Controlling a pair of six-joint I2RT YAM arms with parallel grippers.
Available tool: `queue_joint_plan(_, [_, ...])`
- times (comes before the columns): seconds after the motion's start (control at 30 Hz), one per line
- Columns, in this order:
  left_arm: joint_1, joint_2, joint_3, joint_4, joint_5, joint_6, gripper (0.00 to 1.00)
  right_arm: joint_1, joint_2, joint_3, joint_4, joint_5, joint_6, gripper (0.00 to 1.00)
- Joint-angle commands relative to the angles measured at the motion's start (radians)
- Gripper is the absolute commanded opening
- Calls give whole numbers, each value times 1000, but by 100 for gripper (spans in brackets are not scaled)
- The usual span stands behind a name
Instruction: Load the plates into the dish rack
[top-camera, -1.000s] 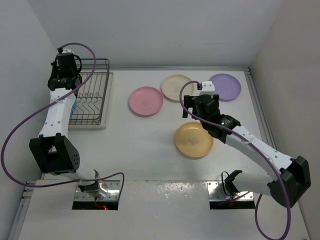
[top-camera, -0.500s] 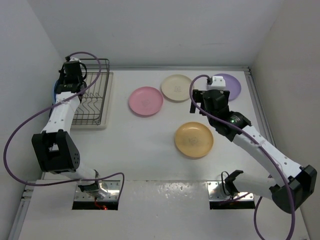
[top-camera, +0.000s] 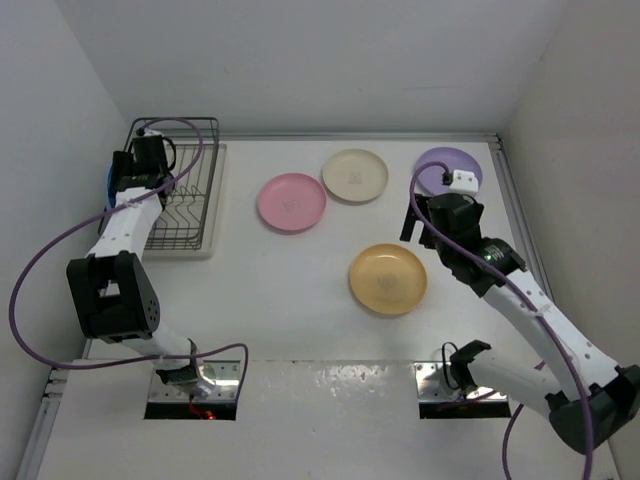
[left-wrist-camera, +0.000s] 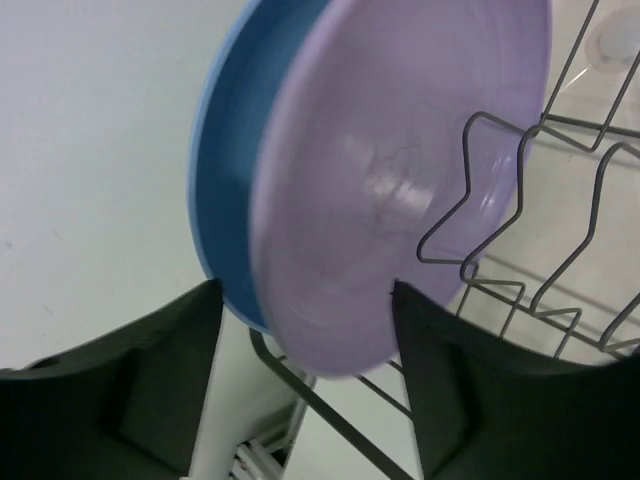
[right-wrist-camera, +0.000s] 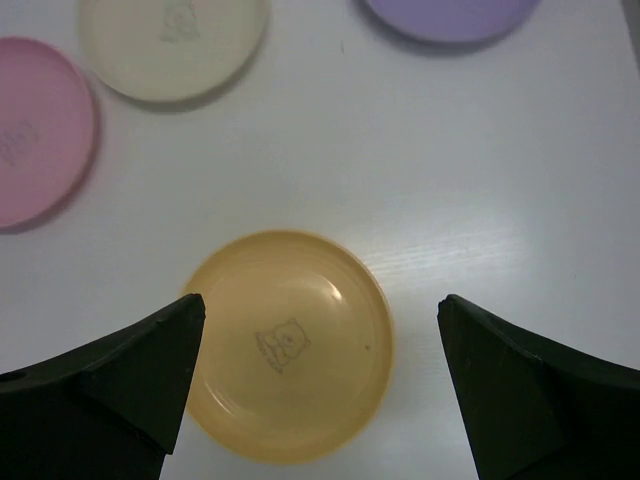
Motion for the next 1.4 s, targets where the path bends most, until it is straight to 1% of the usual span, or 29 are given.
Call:
queue_joint_plan(0.0, [21, -41, 0, 26, 30, -26, 76, -105, 76, 10, -171, -223, 106, 100])
queue_joint_plan(0.03, [21, -53, 12, 12, 44, -26, 79, -123, 116, 19, -221, -245, 134, 100])
queue_joint_plan(0.07, [21, -53, 27, 3, 58, -26, 82, -152, 146, 8, -246, -289, 143, 100])
queue_joint_plan(0.1, [21, -62, 36, -21, 58, -16, 83, -168, 168, -9, -250, -305, 148, 100])
queue_joint_plan(0.13, [21, -62, 65, -37, 87, -16, 83, -198, 177, -48, -233, -344, 151, 100])
queue_joint_plan(0.2, [21, -76, 99, -87, 118, -16, 84, -219, 211, -127, -172, -371, 175, 100])
queue_joint_plan(0.27, [12, -102, 150, -123, 187, -16, 84, -243, 237, -208, -95, -389, 192, 100])
queue_joint_plan(0.3, [-14, -116, 164, -159, 220, -16, 84, -245, 284, -235, -75, -395, 215, 100])
queue_joint_plan(0.33, [-26, -143, 174, -178, 259, -4, 84, -254, 302, -251, -32, -410, 220, 98])
queue_joint_plan(0.37, [-37, -157, 184, -198, 346, -4, 84, -255, 331, -280, 23, -417, 221, 96])
queue_joint_plan(0.4, [-49, -169, 194, -221, 401, 11, 84, -255, 363, -306, 51, -433, 224, 91])
queue_joint_plan(0.43, [-77, -182, 194, -280, 516, 32, 85, -254, 398, -318, 110, -446, 227, 87])
queue_joint_plan(0.47, [-92, -195, 204, -313, 573, 42, 85, -252, 412, -338, 166, -466, 232, 77])
queue_joint_plan(0.5, [-111, -196, 204, -346, 627, 42, 85, -254, 449, -351, 195, -469, 246, 71])
queue_joint_plan(0.57, [-175, -206, 188, -428, 726, 57, 85, -252, 496, -354, 223, -481, 264, 53])
queue_joint_plan(0.6, [-226, -206, 162, -466, 821, 69, 85, -248, 522, -351, 232, -486, 261, 29])
queue_joint_plan(0.67, [-276, -216, 115, -479, 918, 79, 85, -205, 520, -340, 249, -489, 251, 7])
queue_joint_plan(0.7, [-301, -229, 99, -488, 941, 79, 85, -182, 503, -331, 246, -481, 223, 0])
queue_joint_plan(0.73, [-344, -229, 78, -488, 983, 88, 85, -91, 494, -291, 250, -431, 212, 0])
queue_joint_plan(0.8, [-384, -240, 69, -488, 1014, 88, 85, -17, 474, -250, 244, -392, 159, 0])
queue_joint_plan(0.83, [-417, -251, 69, -488, 1030, 88, 87, 57, 464, -227, 243, -348, 125, 0])
queue_joint_plan(0.87, [-431, -251, 69, -488, 1049, 88, 87, 124, 455, -166, 250, -311, 113, 0])
queue_joint_plan(0.93, [-467, -251, 69, -499, 1104, 100, 87, 224, 455, -101, 307, -305, 61, 0])
queue_joint_plan(1.0, [-488, -240, 69, -509, 1129, 111, 87, 273, 463, -73, 329, -343, 33, 0])
queue_joint_plan(1.07, [-516, -228, 58, -519, 1139, 123, 87, 318, 493, 8, 362, -375, -9, 0])
queue_joint_plan(1.13, [-528, -228, 37, -528, 1139, 135, 87, 338, 506, 43, 372, -371, -27, 0])
queue_joint_plan(1.2, [-537, -228, 18, -528, 1139, 161, 85, 350, 501, 53, 401, -389, -49, 0])
queue_joint_plan(1.27, [-537, -228, 6, -528, 1097, 162, 80, 352, 483, 36, 451, -410, -55, 0])
queue_joint_plan(1.37, [-537, -228, -3, -514, 1045, 162, 76, 350, 426, -15, 525, -427, -70, 0])
